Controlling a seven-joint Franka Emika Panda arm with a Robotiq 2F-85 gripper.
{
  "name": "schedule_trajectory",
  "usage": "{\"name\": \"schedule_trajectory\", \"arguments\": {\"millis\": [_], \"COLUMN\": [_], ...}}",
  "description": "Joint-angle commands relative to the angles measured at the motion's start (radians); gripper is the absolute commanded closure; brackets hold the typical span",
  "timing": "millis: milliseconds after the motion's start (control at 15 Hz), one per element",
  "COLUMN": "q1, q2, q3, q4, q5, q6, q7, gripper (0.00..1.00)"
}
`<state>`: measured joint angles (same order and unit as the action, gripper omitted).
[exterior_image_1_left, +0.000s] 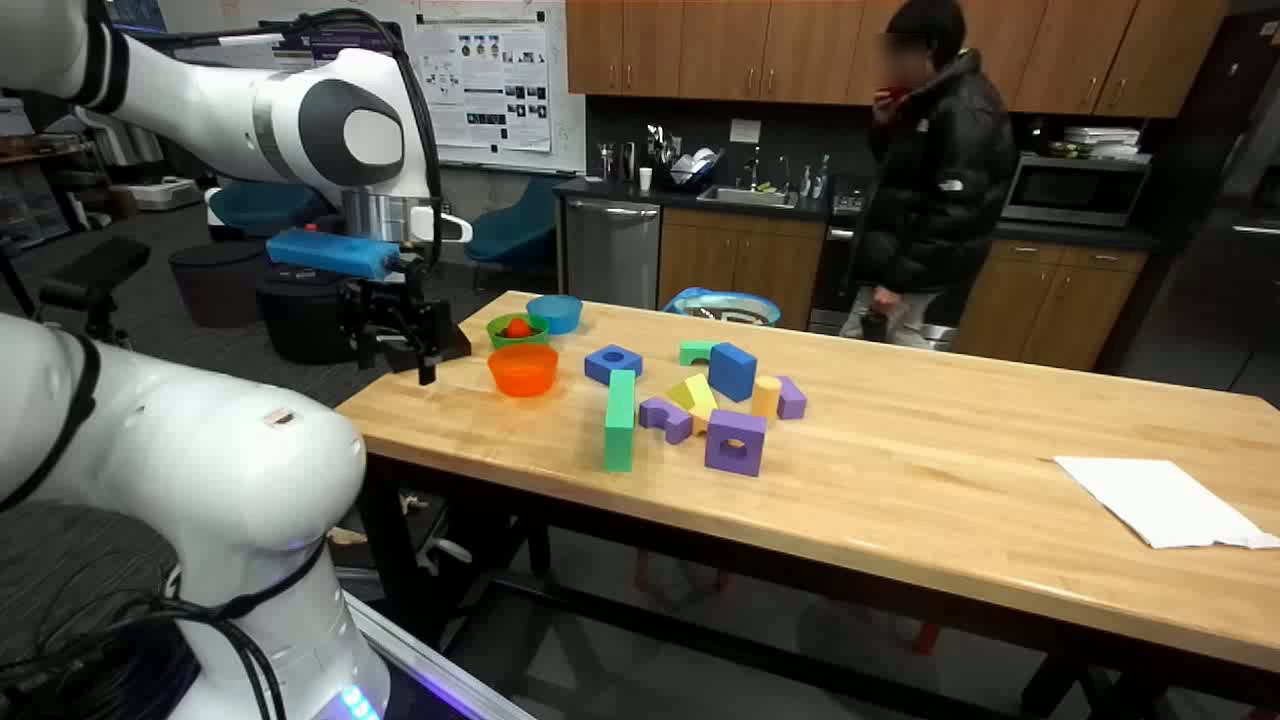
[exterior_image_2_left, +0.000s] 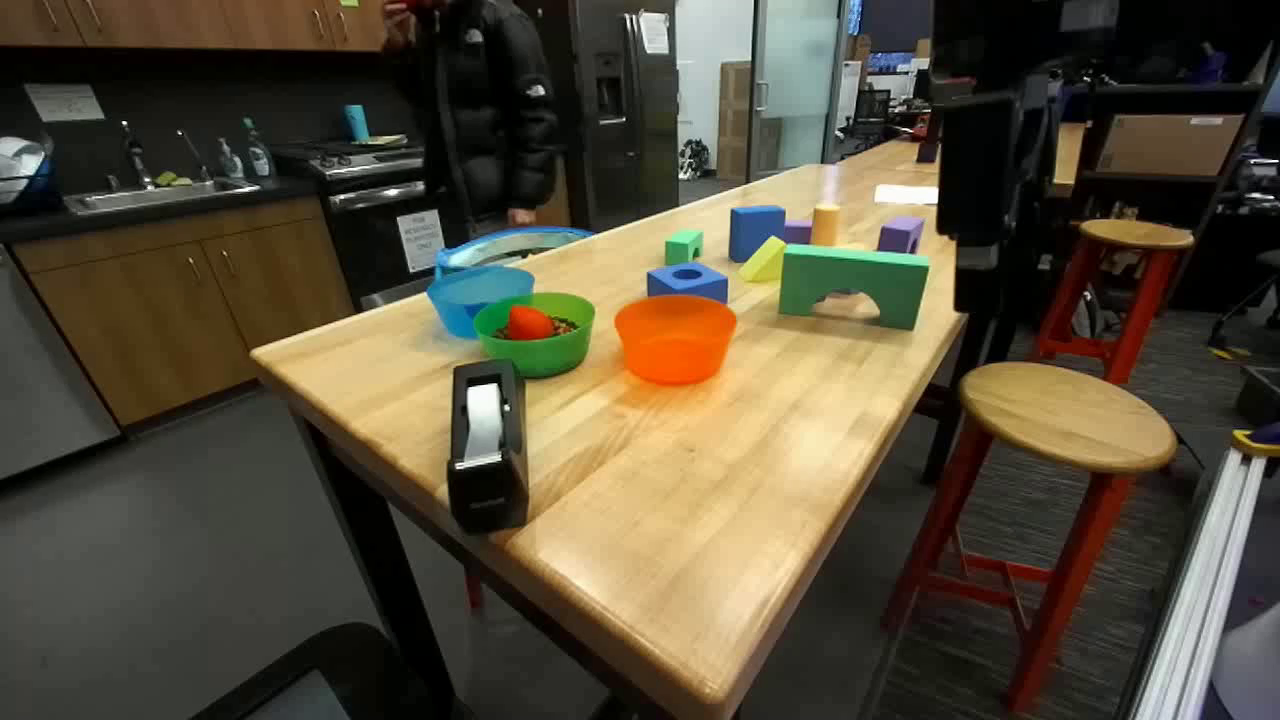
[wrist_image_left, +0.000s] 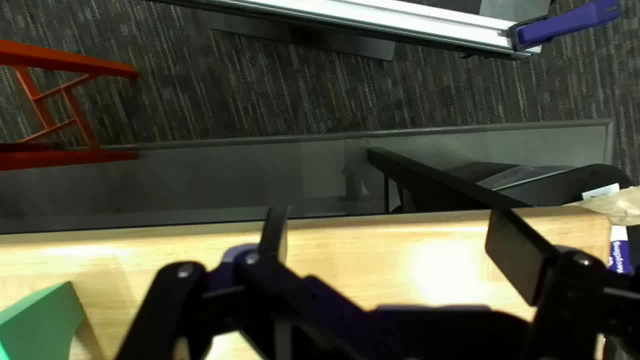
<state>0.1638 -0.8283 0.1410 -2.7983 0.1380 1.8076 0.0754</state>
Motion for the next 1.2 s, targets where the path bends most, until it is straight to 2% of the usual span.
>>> {"name": "schedule_trajectory", "arguments": {"millis": [0,733,933,1133], "q1": [-0.002,-0.002,-0.004,-0.027], "q2": [0.000,0.001,-0.001,0.026], "q3": [0.001,0.001,0.020,0.071], "q4": [0.001,0.001,0.004,0.007], "q5": [0.000,0.000,-0.037,-0.088], "q6": [-0.002,-0.002,0.095,0.275], "q7": [-0.001,-0.001,-0.022,0.049], "gripper": [0.00,0.00,0.00,0.00]}}
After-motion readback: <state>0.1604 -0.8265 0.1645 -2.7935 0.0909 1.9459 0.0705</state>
